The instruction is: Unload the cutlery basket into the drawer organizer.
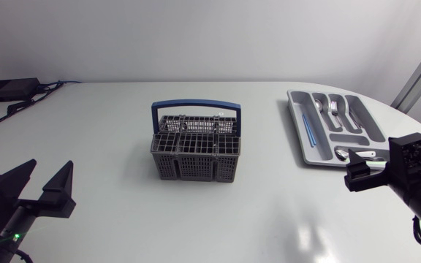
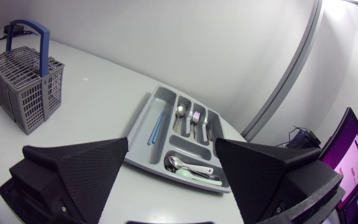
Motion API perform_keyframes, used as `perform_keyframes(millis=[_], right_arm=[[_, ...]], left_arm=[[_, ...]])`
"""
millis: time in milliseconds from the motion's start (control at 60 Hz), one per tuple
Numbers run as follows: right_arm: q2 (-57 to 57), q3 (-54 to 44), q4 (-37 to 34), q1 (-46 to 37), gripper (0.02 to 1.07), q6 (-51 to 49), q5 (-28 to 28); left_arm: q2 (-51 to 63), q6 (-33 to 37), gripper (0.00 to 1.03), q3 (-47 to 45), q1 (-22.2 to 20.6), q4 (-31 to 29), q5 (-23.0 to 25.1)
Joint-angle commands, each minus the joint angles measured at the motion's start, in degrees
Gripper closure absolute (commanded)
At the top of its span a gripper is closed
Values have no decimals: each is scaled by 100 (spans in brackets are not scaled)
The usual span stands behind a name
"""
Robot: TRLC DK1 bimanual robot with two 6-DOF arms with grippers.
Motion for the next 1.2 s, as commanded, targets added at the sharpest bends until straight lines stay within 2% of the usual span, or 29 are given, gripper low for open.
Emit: perform_keyframes(millis=[0,233,1183], right_arm=[[-85,-184,84,56,6,142,80],[-779,-500,145,144,6,98,80],[-3653,-1555,-628,416,6,2401,-342]], left_arm=[[-36,-108,8,-104,40,14,-8],[-36,-108,7,-104,40,14,-8],[-36,-108,8,-104,40,14,-8]])
